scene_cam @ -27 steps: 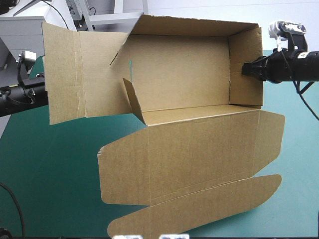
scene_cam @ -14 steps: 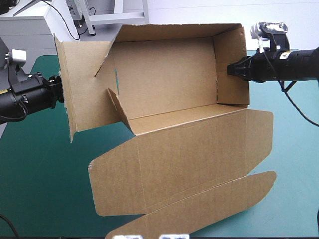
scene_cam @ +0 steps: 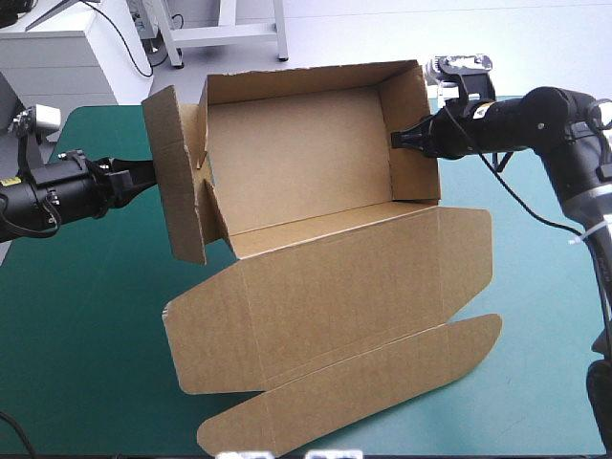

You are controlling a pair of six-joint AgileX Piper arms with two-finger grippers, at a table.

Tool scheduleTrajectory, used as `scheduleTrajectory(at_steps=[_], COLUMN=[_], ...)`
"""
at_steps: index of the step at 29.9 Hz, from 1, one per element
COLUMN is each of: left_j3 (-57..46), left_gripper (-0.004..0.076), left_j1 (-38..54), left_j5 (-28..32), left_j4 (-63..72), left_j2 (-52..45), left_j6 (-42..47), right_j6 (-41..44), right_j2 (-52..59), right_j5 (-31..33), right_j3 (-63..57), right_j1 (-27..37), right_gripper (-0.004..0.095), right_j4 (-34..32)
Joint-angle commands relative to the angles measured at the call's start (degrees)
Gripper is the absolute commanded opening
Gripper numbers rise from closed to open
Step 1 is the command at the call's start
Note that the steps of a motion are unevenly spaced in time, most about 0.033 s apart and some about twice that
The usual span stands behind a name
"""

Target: Fold the box

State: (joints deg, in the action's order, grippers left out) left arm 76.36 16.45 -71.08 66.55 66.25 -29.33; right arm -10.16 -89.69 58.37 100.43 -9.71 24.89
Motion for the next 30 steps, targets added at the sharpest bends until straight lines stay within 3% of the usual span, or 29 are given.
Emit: scheduleTrajectory(at_steps=[1,8,15,18,24,26,30], left_j3=[1.7,1.7,1.7,1.7,1.6,1.6,1.6], left_gripper=[-0.0009,-0.0008,0.0022,0.0118,0.0405,0.0449,0.0456], left_j1=[-1.7,-7.5,-7.5,-7.5,-7.7,-8.0,-8.0], left_j5=[-2.1,3.6,4.4,4.5,1.1,0.6,0.3], left_j4=[0.1,-6.6,-7.0,-8.1,-8.4,-8.4,-8.7], left_j2=[-1.1,-1.1,-0.8,-0.4,0.8,0.8,1.2], left_j6=[0.9,1.1,1.1,0.9,2.3,4.2,7.7], right_j6=[1.6,2.1,3.6,3.6,4.6,5.2,5.6], right_j2=[0.5,-1.8,-3.1,-3.7,-4.8,-5.3,-5.9], right_j5=[-4.4,-6.5,-8.7,-9.1,-9.6,-9.6,-10.2], right_j3=[1.3,1.3,1.3,1.3,1.3,1.3,1.3], right_j1=[-0.8,-4.0,-6.9,-8.1,-9.1,-9.1,-9.7], right_gripper=[-0.0012,-0.0012,-0.0012,-0.0012,-0.0012,-0.0011,-0.0012], right_j4=[2.1,0.9,-0.5,-0.8,-1.5,-1.5,-1.6])
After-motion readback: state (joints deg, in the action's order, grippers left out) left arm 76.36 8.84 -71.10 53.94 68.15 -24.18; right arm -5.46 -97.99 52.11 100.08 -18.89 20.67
